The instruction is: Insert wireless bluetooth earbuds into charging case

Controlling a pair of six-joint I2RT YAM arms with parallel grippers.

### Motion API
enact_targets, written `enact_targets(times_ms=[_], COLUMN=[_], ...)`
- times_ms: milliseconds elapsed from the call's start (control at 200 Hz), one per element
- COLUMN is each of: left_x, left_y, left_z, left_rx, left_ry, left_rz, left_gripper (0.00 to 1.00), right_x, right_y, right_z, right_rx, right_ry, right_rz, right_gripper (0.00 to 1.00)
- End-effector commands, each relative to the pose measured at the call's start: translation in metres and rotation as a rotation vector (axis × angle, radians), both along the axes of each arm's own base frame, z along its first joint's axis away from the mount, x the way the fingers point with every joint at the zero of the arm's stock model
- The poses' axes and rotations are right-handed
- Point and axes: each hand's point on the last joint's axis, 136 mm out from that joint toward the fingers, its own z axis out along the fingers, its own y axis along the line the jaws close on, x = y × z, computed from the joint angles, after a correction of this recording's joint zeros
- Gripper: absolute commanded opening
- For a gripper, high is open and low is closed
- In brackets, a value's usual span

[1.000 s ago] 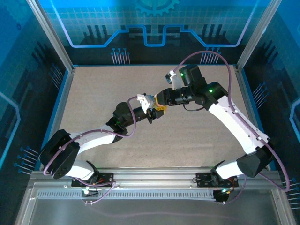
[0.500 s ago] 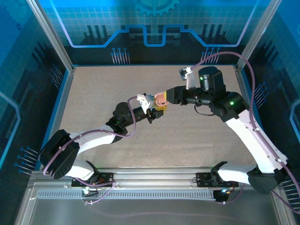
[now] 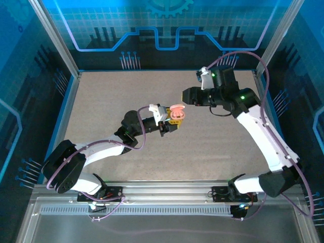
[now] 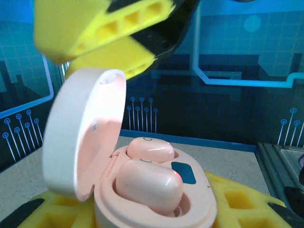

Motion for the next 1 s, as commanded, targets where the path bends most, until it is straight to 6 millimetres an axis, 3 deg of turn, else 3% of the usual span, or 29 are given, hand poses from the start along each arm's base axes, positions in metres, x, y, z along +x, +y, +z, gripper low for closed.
enact_targets(times_ms=[0, 140, 505, 720, 996], left_x=[-0.010, -0.007, 0.004, 0.004, 0.005], left_y=[-0.004, -0.002, 0.004, 0.004, 0.004], left_z=[0.030, 0.032, 0.035, 0.034, 0.033], left_rx=[-0.054, -0.061, -0.085, -0.087, -0.081], left_ry=[-0.078, -0.074, -0.040, -0.025, -0.015], left_rz=[-0.049, -0.028, 0.033, 0.030, 0.032], left_gripper=[0.32, 0.32, 0.32, 0.32, 0.32], right_x=[-0.006, -0.009, -0.034, -0.034, -0.041], right_y=[0.005, 0.012, 0.012, 0.002, 0.005], right_z=[0.000, -0.011, -0.012, -0.016, -0.027], right_rx=[0.002, -0.005, 0.031, 0.052, 0.148], right_ry=[0.040, 0.091, 0.097, 0.098, 0.162], right_rz=[0.064, 0.115, 0.201, 0.158, 0.204], right_gripper=[0.47, 0.46, 0.44, 0.45, 0.49])
